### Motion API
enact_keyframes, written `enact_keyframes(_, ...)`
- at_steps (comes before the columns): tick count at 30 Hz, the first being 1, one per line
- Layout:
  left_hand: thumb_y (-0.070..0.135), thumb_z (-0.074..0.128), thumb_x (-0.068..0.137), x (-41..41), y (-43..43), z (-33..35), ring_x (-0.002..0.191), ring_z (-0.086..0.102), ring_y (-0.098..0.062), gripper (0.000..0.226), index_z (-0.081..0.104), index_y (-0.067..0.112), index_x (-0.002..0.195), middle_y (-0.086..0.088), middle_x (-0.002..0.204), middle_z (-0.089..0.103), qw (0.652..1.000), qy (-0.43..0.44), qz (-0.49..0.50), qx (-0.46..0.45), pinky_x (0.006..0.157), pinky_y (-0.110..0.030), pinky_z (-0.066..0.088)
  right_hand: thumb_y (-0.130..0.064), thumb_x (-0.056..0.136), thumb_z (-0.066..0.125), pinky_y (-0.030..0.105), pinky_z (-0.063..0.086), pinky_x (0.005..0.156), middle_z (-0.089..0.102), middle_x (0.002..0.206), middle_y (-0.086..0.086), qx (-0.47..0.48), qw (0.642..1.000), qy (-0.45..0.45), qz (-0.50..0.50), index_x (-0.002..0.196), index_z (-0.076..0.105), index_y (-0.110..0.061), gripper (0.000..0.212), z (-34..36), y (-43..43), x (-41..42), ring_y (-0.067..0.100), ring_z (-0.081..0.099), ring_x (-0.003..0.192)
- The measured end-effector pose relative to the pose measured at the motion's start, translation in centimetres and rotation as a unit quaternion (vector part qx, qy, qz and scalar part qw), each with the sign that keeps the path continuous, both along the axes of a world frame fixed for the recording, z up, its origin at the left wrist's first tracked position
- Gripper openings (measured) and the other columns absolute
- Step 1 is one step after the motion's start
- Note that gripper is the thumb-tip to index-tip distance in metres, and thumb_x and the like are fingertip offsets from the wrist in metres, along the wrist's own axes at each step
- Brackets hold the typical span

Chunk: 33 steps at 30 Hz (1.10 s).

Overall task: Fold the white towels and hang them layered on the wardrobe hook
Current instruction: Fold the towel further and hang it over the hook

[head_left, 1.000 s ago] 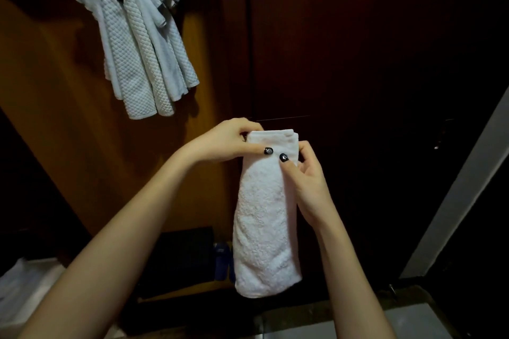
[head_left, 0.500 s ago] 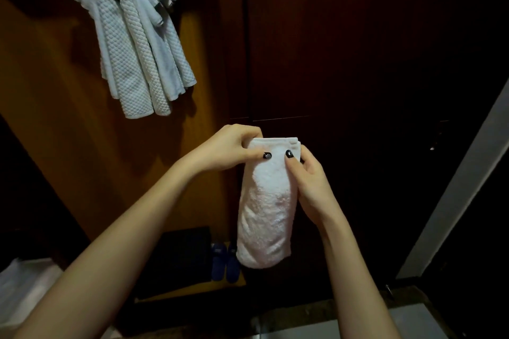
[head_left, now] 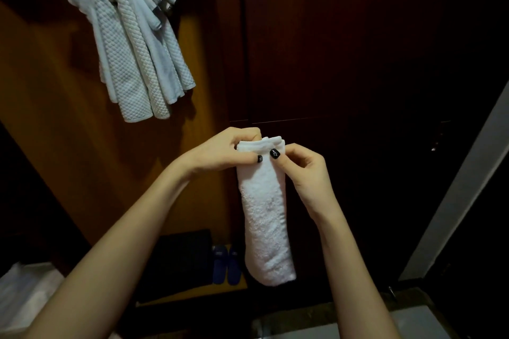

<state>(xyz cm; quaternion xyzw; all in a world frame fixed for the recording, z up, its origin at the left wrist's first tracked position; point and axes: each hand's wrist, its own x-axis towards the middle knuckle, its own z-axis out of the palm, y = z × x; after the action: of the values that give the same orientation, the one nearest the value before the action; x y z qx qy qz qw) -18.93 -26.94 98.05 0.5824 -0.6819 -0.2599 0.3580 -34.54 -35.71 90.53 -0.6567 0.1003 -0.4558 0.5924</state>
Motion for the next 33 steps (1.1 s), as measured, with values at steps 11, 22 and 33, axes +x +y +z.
enact_keyframes(11, 0.009, 0.069, 0.082, 0.0, 0.5, -3.6, 0.116, 0.055, 0.003, 0.035, 0.06, 0.024, 0.112, 0.015, 0.123, 0.061, 0.976, 0.108, 0.064, -0.175, 0.089, -0.013, 0.045, -0.008, 0.087, 0.072, 0.02, 0.047, 0.061, 0.062, 0.07, -0.004, 0.025, 0.995, -0.036, -0.095, 0.08, 0.061, -0.004, 0.014, 0.8, -0.8, 1.1, 0.005, 0.057, 0.067)
enact_keyframes(22, -0.005, 0.056, 0.091, -0.3, -1.7, -3.8, 0.107, 0.062, 0.002, 0.035, 0.067, 0.024, 0.108, 0.019, 0.109, 0.068, 0.955, 0.151, 0.105, -0.231, 0.084, -0.011, 0.047, -0.02, 0.103, 0.048, 0.033, 0.051, 0.077, 0.068, 0.088, 0.018, 0.003, 0.995, 0.085, -0.046, 0.082, 0.066, 0.006, 0.038, 0.4, -1.7, 0.6, 0.019, 0.065, 0.084)
enact_keyframes(33, -0.006, 0.056, 0.091, -1.0, -3.2, -3.2, 0.112, 0.056, 0.007, 0.036, 0.061, 0.018, 0.118, 0.013, 0.121, 0.06, 0.951, 0.11, 0.114, -0.264, 0.09, -0.01, 0.042, -0.011, 0.093, 0.065, 0.026, 0.055, 0.073, 0.073, 0.092, 0.004, -0.01, 0.998, 0.064, -0.012, 0.097, 0.069, -0.011, 0.006, 0.5, -1.4, 0.3, 0.012, 0.068, 0.086)
